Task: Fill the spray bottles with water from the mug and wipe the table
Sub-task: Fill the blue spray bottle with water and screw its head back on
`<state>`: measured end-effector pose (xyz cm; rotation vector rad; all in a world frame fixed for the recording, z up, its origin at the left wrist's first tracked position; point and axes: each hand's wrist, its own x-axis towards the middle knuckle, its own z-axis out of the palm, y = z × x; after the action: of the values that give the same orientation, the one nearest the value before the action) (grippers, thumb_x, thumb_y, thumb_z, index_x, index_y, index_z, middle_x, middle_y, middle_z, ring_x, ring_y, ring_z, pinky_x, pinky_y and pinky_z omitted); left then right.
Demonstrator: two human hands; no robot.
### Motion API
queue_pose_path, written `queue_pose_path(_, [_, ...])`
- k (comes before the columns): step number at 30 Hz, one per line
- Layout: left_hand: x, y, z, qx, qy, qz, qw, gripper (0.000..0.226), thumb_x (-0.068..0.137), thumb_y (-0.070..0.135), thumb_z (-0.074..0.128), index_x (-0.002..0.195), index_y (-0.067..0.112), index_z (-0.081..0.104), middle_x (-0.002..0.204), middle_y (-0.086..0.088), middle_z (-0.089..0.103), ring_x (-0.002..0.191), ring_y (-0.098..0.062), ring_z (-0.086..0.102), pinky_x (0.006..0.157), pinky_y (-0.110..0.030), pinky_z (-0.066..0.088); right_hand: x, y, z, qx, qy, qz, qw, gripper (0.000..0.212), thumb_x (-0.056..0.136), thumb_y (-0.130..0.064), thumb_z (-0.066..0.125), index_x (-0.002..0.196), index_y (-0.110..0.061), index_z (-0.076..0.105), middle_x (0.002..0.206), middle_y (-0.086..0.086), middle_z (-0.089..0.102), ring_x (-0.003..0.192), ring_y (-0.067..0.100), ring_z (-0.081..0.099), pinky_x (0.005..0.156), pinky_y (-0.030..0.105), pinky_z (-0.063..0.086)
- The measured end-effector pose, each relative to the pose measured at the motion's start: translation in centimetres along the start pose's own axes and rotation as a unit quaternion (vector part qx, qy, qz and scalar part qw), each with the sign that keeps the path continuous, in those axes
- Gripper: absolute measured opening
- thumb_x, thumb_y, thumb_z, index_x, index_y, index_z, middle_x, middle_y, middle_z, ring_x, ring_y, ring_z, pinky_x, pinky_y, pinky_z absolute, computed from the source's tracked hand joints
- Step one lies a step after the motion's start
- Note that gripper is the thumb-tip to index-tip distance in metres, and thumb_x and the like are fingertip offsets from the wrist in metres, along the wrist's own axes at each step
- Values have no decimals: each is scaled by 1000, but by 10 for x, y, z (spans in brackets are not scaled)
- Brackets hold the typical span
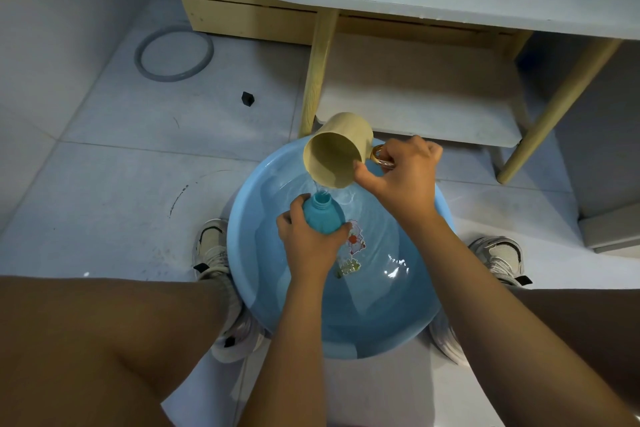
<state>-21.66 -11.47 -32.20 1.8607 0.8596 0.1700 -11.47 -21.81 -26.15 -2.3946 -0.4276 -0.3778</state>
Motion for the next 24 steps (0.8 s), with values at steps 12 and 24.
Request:
queue_pose_path(12, [-1,0,-1,-4,-1,-6,1000,81,58,27,88,125,28,43,123,0,34,105,-14,44,89,-28,42,3,1,-1,-7,23,-23,999,41,68,-58,56,61,-18,48,58,-10,42,71,15,38,73,23,12])
queue_pose_path(24, [-1,0,1,-7,-2,-5,1000,80,60,27,87,127,28,43,125,-1,35,110,-17,46,87,-25,40,3,1,-3,-15,51,-53,997,42,68,-52,59,60,-12,54,59,-11,39,69,14,36,73,23,12])
